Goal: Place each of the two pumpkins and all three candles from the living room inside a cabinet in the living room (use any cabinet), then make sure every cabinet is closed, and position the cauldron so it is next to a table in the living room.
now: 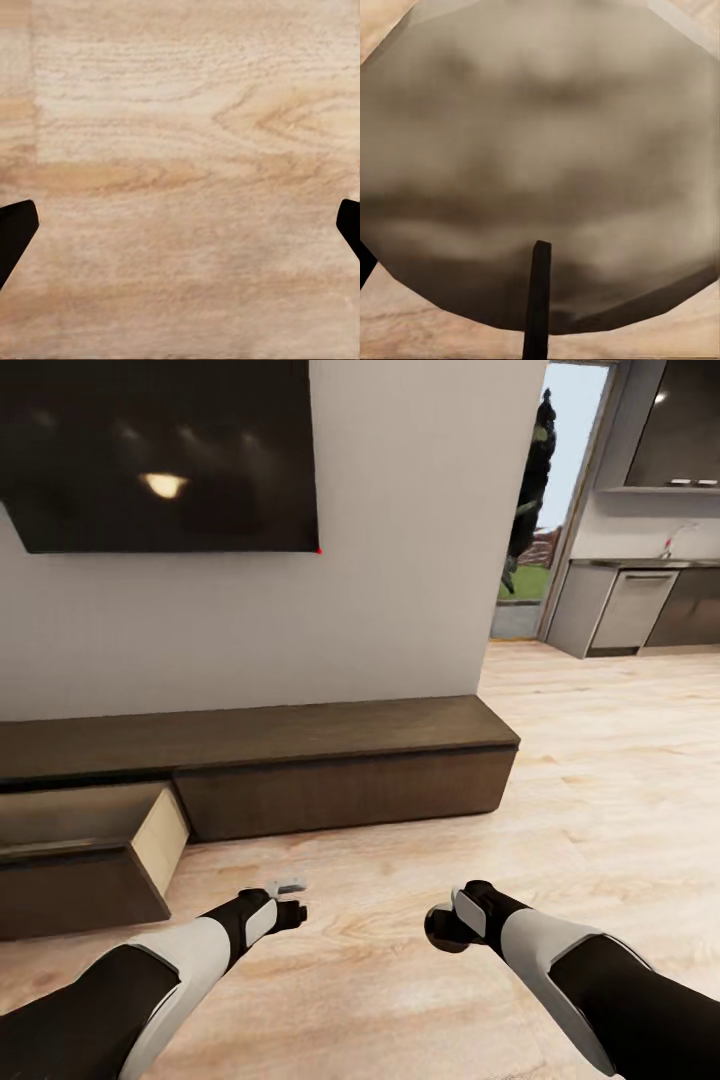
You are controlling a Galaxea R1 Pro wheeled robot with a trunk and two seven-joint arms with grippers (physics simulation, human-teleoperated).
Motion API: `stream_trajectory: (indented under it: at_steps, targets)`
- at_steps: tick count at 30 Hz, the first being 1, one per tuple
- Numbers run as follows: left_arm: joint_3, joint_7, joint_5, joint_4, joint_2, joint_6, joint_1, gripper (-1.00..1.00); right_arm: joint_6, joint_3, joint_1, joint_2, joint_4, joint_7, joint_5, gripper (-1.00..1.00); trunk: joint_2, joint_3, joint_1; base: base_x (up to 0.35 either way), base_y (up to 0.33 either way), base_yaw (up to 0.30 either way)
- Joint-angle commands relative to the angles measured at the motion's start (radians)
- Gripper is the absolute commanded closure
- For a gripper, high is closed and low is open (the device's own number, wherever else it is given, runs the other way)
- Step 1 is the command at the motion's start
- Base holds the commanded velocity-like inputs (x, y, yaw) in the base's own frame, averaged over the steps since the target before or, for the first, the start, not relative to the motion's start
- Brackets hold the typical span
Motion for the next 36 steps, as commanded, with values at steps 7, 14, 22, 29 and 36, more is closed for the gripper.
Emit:
stream_trajectory:
  at_steps: [7,14,22,29,36]
  targets:
    - [-0.009,0.003,0.01,0.001,-0.004,0.002,-0.001,-1.0,-0.002,0.008,-0.001,0.001,0.001,-0.002,0.08,1.0,0.0,0.005,-0.001,-0.306,0.0,0.258]
    - [-0.009,0.002,0.01,0.001,-0.005,0.001,-0.001,-1.0,-0.003,0.007,0.0,0.002,0.0,-0.001,0.13,1.0,0.0,0.009,-0.001,-0.171,0.0,0.184]
    - [-0.007,-0.001,0.018,0.0,-0.002,0.0,0.0,-1.0,-0.003,0.007,0.0,0.002,0.0,0.0,0.132,1.0,0.0,0.013,-0.001,-0.013,0.0,0.132]
    - [-0.006,-0.01,0.095,0.002,0.001,-0.048,0.0,-1.0,-0.003,0.007,0.001,0.002,-0.001,0.0,0.133,1.0,0.0,0.017,-0.001,-0.001,0.0,0.26]
    - [-0.006,-0.01,0.1,0.002,0.001,-0.076,0.034,-1.0,-0.003,0.007,0.0,0.002,-0.001,0.0,0.133,1.0,0.0,0.023,-0.001,0.0,0.0,0.258]
